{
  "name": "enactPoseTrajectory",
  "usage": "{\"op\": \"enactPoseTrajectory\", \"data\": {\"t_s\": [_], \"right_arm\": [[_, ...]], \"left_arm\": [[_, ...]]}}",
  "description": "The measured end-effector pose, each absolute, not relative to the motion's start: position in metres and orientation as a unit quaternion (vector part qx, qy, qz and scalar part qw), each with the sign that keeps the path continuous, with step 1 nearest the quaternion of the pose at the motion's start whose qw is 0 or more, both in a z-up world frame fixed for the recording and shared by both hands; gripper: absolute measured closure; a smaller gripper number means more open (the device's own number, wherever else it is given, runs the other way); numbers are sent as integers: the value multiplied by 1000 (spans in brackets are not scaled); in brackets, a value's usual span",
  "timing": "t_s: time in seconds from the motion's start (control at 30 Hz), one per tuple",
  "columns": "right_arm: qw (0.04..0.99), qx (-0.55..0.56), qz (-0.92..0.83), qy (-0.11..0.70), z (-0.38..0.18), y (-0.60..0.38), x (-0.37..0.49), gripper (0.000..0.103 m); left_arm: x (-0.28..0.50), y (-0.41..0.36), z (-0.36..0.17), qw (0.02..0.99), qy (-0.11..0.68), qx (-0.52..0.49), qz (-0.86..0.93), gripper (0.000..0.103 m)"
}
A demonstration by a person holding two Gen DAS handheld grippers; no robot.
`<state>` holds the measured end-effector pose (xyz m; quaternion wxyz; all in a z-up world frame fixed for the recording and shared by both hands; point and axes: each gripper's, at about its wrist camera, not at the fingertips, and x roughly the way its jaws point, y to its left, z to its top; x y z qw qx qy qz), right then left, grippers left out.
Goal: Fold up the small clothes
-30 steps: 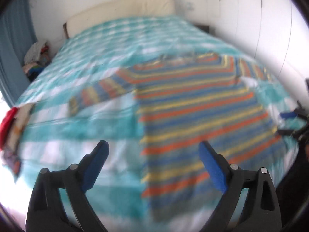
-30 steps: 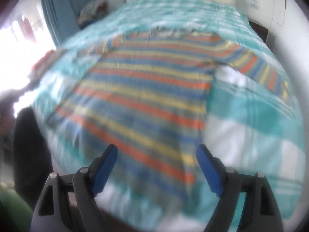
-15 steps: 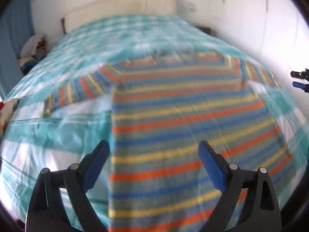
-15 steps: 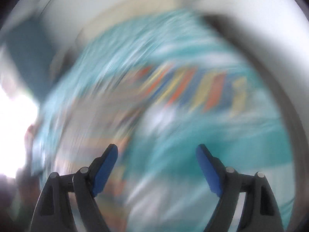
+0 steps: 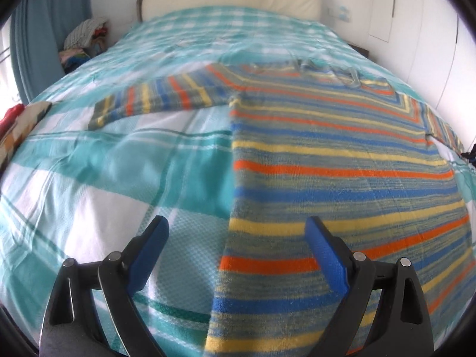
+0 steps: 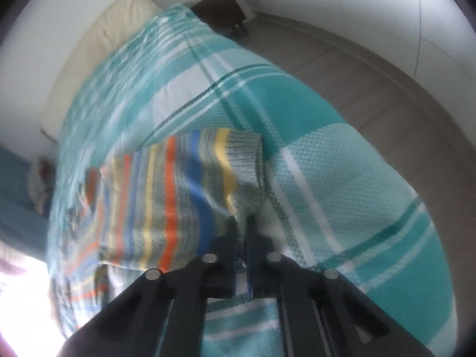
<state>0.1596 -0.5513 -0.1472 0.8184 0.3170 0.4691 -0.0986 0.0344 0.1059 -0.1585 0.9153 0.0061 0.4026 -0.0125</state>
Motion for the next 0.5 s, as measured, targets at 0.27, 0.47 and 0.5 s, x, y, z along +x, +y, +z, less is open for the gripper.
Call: {"op": "enactPoseTrajectory", "data": {"t_s": [0.27, 0.47, 0.5], "right_arm": [[904, 187, -18, 384, -22, -433, 183, 100], [895, 163, 168, 379, 14, -283, 238, 97], [884, 171, 196, 388, 8, -259, 247, 86]], "left_arm": [[34, 108, -158, 916, 401, 2, -11, 9], [38, 116, -159, 913, 408, -16, -6, 9], [38, 118, -159, 912, 410, -19, -6, 9]]}}
